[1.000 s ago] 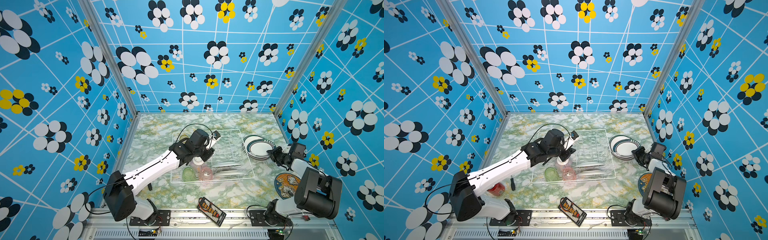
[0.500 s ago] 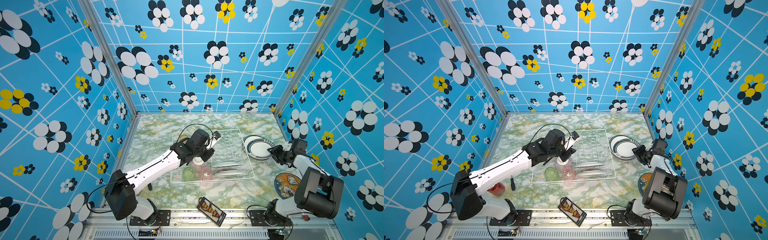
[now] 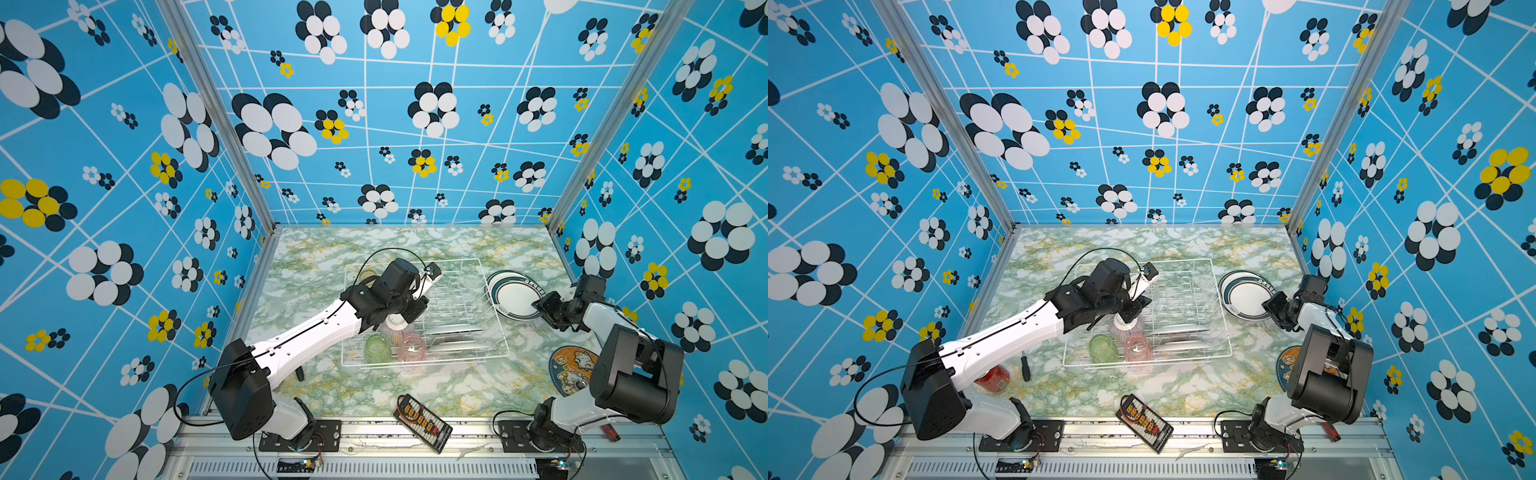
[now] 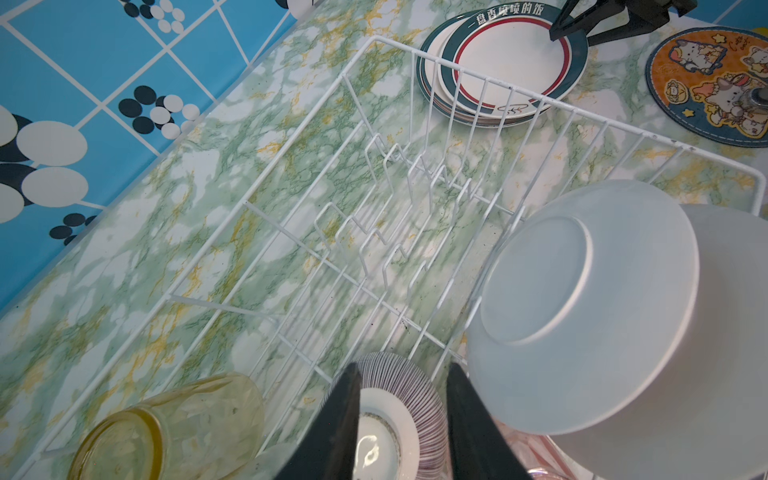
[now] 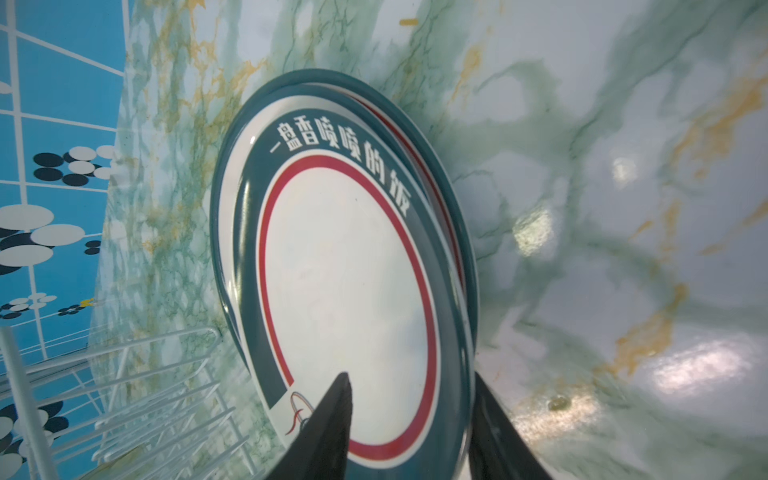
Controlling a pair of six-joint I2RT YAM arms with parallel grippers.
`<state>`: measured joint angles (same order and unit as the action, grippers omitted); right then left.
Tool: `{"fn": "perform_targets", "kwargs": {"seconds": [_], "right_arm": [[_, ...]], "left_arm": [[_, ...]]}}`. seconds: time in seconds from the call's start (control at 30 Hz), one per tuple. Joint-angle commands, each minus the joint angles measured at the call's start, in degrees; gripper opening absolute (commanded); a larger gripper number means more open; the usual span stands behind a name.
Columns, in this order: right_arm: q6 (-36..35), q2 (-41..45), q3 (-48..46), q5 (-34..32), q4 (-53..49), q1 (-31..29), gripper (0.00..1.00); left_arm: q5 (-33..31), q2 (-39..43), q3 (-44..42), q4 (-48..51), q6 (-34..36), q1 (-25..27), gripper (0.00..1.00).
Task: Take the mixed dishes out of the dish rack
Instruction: 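Release the green-rimmed plate on the stack and raise the right gripper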
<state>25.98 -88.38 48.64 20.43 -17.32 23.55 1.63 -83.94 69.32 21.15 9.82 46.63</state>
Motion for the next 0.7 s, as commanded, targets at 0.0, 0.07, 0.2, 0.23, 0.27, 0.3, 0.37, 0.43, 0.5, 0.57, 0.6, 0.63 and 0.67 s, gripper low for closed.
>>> {"fn": "perform_targets", "kwargs": {"seconds": [0.0, 0.07, 0.2, 0.23, 0.27, 0.3, 0.37, 0.43, 0.5, 0.57, 0.6, 0.63, 0.67], "right_arm": [[-2.4, -1.3, 3.5, -4.7, -3.6, -1.9, 0.49], [-2.8, -1.9, 4.4, -6.6, -4.6, -2.8, 0.50], [-2.9, -2.4, 5.1, -8.4, -5.3, -3.6, 0.52], [-2.9, -2.5, 5.1, -8.8, -5.4, -3.6, 0.52], [-2.9, -2.4, 5.1, -9.4, -5.7, -3.7, 0.54], [-3.0, -2.1, 5.1, -10.5, -6.0, -3.7, 0.55], [-3.4, -0.9, 5.1, -12.3, -6.7, -3.6, 0.57], [-3.6, 1.3, 4.9, -13.0, -7.1, -3.6, 0.57], [-3.7, 4.4, 4.9, -12.9, -7.4, -3.6, 0.58], [-3.8, 7.2, 5.4, -11.7, -8.3, -3.6, 0.58], [-3.8, 8.7, 5.6, -10.9, -8.8, -3.9, 0.59], [-4.0, 9.9, 5.9, -10.3, -9.5, -4.3, 0.59], [-4.3, 11.1, 6.4, -10.0, -10.4, -4.9, 0.59]], "left_arm": [[-1.0, -0.7, -1.3, -0.3, 1.0, 0.2, 0.37], [-1.0, -0.8, -1.6, -0.5, 1.0, 0.1, 0.37], [-0.9, -1.2, -1.8, -0.4, 1.5, -0.1, 0.37], [-0.9, -1.3, -1.7, -0.2, 1.6, -0.3, 0.37], [-0.9, -1.5, -1.5, 0.0, 1.7, -0.3, 0.37], [-0.7, -1.5, -1.4, 0.4, 2.0, -0.3, 0.37], [0.1, -1.4, -1.0, 1.1, 2.6, -0.2, 0.37], [1.5, -0.6, -1.1, 1.3, 3.3, 0.2, 0.37], [3.0, 0.9, -1.2, 1.2, 4.4, 0.8, 0.37], [3.6, 2.3, -1.2, 1.3, 5.9, 2.1, 0.38], [3.7, 2.9, -1.1, 1.5, 6.9, 3.1, 0.38], [3.6, 3.3, -1.0, 1.8, 7.8, 4.0, 0.39], [3.6, 3.4, -0.5, 2.2, 8.8, 5.1, 0.39]]}}
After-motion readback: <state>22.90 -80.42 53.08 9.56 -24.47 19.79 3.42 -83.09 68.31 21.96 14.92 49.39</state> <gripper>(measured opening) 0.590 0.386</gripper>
